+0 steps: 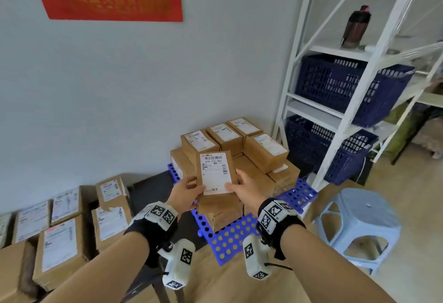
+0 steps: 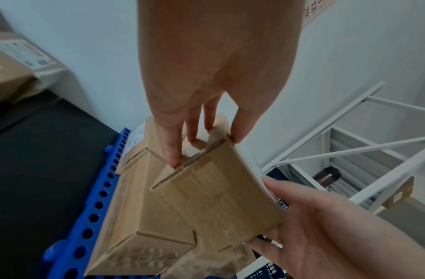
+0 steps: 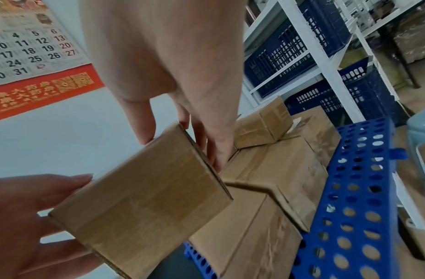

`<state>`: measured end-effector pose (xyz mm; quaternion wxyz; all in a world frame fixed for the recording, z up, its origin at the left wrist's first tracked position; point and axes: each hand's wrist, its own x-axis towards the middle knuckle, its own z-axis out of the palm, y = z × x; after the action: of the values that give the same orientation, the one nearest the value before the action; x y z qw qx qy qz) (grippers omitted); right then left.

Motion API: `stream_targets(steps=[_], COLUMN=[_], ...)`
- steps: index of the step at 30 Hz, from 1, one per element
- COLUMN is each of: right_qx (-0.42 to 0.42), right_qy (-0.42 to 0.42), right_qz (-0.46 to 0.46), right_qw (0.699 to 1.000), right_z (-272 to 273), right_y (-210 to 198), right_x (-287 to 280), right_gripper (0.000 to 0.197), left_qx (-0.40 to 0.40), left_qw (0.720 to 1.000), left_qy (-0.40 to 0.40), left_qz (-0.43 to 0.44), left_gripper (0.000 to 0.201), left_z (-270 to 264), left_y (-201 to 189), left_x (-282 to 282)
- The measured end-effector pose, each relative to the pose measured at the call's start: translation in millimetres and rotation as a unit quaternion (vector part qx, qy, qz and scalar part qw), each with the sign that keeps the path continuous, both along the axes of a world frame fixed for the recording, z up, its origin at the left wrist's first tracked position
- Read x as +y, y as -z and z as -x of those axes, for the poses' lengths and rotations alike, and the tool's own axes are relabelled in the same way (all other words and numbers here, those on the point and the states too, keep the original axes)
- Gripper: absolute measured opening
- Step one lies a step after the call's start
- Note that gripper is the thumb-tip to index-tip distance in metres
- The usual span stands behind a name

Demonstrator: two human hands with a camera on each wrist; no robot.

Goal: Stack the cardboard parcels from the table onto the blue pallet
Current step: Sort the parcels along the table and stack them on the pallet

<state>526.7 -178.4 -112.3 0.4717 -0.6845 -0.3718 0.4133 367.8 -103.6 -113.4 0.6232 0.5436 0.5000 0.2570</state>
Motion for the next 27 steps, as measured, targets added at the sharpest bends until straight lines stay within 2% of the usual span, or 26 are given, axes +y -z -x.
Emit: stream_targets(steps=[6,14,20,27], right_qx=[-0.003,-0.035,-0.039,-0.086], right_qy=[0.008,-0.036,-0.100,-0.187], right_qz=[0.027,0.076,0.107,0.103], right_qw=[1.000,0.996,0.989,0.973], right_z=[-61.1,-112.3,-147.7,-177.4], right_y=[3.4,19.5,34.5,39.0], right_x=[33.4,68.2,87.7,102.3], right_gripper=[0.060,0.063,0.067,0.061], left_qx=[0.010,0.051,0.066,0.110], left_qw=[0.999,0.998,0.997,0.990], left_qy=[0.039,0.040,-0.018,-0.088], left_qz=[0.024,0.020,0.028,0.000], left_gripper=[0.052,0.067,0.083,0.083], left_z=[-57.8,-102.8,-132.4,-160.7], left_y=[6.9,30.0,55.0,64.2], left_x=[42.8,57.9,57.2,50.6])
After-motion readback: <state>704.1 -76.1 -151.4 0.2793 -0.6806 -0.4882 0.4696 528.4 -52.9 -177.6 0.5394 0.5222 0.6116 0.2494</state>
